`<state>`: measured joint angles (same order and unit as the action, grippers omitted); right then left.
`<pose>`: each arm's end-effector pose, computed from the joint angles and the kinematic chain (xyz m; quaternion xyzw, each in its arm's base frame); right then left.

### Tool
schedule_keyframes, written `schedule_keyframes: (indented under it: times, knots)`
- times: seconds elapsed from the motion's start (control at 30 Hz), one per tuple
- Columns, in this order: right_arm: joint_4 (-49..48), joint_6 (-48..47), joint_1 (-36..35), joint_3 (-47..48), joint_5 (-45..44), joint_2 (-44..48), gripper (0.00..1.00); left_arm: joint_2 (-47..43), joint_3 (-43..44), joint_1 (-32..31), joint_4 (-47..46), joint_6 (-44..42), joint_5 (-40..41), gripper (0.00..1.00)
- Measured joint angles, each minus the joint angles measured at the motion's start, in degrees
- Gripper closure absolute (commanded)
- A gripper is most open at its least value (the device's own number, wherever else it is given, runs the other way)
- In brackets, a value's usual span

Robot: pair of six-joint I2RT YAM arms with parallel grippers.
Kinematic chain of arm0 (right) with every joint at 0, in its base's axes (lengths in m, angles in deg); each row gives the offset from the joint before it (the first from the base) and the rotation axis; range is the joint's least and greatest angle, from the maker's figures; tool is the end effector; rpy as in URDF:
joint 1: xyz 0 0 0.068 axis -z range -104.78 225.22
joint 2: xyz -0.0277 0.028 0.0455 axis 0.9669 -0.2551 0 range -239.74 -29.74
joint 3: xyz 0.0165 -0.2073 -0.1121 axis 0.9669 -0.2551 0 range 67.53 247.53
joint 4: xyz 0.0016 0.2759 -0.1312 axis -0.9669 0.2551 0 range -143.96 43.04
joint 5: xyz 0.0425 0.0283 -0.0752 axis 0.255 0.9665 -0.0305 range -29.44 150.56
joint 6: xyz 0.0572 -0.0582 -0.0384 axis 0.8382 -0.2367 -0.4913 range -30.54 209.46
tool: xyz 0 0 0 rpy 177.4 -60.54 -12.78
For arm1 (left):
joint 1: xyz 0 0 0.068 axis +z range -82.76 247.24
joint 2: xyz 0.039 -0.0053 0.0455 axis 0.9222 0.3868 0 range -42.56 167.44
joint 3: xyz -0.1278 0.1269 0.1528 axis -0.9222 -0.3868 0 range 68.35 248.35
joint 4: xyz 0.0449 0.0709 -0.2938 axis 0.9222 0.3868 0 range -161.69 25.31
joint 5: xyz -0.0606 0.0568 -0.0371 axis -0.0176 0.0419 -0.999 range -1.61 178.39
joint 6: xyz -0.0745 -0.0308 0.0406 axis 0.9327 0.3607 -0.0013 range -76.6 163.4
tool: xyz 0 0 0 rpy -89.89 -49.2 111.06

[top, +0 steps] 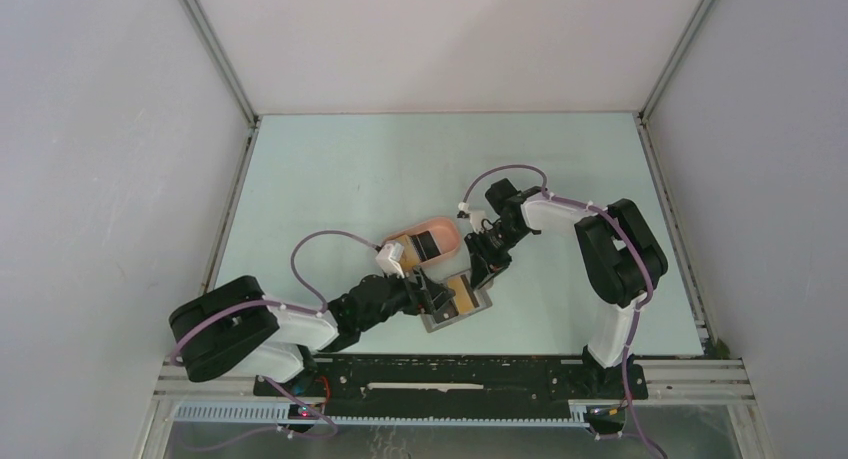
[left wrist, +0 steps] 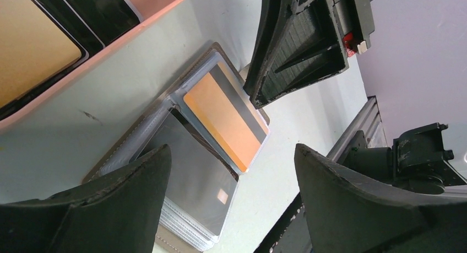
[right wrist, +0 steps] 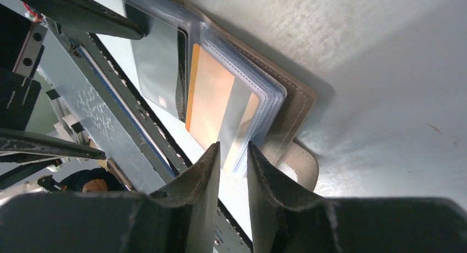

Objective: Put the credit cards into the card holder
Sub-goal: Turn over the card holder at the center of the board.

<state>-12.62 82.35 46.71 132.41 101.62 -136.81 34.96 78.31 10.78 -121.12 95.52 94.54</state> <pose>0.2892 0.2174 0.0444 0.3048 -0.8841 -0.3538 0.0131 0.1644 -0.2323 0.0395 -0.0008 0.8091 -0.4504 0.3773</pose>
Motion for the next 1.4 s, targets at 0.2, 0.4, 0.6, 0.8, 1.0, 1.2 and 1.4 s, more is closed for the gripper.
schedule_keyframes:
  times: [0.2,0.4,0.6,0.8,1.0,1.2,1.4]
  knots:
    - [0.13,-0.02,0.02,0.0,2.84,0.0,0.7,0.59,0.48,-0.02,-0.02,0.0,-0.35,0.13]
    - [0.2,0.02,0.42,0.0,5.73,-0.02,0.7,1.44,0.72,-0.04,-0.63,0.39,-0.46,0.14]
    - [0.2,0.24,1.51,0.0,8.17,-0.87,0.7,2.12,0.72,-0.09,-1.27,0.48,-0.61,0.13]
    - [0.31,0.61,1.7,0.0,13.11,-1.29,0.71,2.1,0.72,-0.15,-1.95,0.5,-0.57,0.14]
    - [0.57,0.66,0.52,0.0,17.44,-1.29,0.71,1.53,0.72,-0.15,-1.95,0.66,-0.33,0.14]
    - [0.59,1.07,-2.05,0.37,19.34,-1.46,0.68,-0.11,0.61,-0.17,-1.95,1.07,0.13,0.14]
    - [0.81,1.22,-3.67,1.95,20.9,-4.07,0.65,-1.57,-0.13,-0.2,-2.08,1.95,1.16,0.14]
